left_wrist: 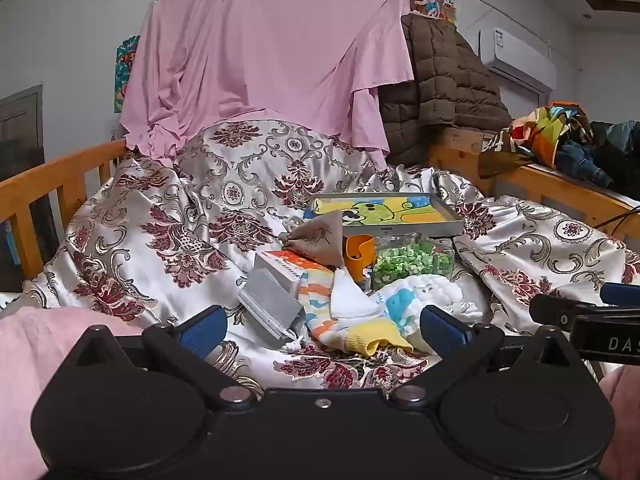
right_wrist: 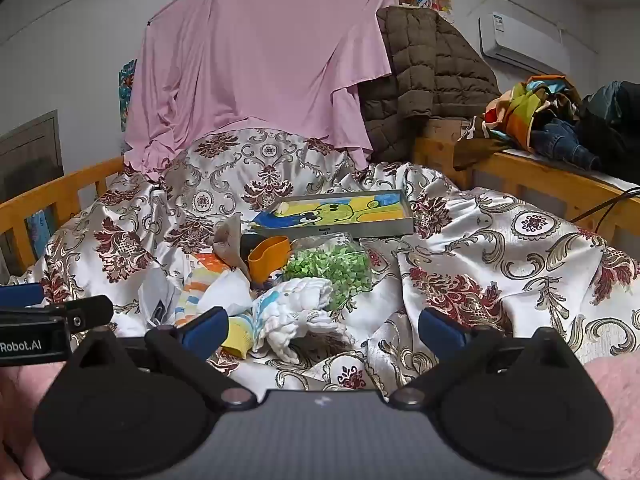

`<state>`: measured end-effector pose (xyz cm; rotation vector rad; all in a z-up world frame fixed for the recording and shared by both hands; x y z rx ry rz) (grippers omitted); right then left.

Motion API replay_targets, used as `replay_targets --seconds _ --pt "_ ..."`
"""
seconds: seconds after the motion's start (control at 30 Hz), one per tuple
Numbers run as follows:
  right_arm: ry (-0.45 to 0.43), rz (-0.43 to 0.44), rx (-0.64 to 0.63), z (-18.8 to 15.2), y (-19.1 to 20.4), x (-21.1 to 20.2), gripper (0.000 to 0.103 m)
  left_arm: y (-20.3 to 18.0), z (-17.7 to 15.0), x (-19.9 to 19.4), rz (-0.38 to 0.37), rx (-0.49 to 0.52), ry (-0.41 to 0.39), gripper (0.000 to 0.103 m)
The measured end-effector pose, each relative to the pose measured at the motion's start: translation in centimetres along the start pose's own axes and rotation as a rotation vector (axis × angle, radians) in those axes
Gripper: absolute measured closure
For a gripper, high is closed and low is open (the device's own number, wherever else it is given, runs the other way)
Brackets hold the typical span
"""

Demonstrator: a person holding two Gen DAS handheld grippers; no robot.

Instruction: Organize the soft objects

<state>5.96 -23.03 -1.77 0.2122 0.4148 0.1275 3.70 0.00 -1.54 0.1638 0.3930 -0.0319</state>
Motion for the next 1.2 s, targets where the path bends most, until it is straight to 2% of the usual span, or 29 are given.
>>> replay_targets --seconds 1.2 --pt "-0.001 0.001 0.003 0.05 0.04 -0.07 0.0 -0.02 -0.02 0.0 0.004 0.011 0.002 0.001"
Point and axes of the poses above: each gripper's, at about its wrist camera, not at the fingertips, and x roughly the way its jaws point, y to its left, z to its top, the point moved 4 cm from there along x, roughly the way its jaws point, and after that the axes turned 12 degrees about x, right-handed, at the moved point
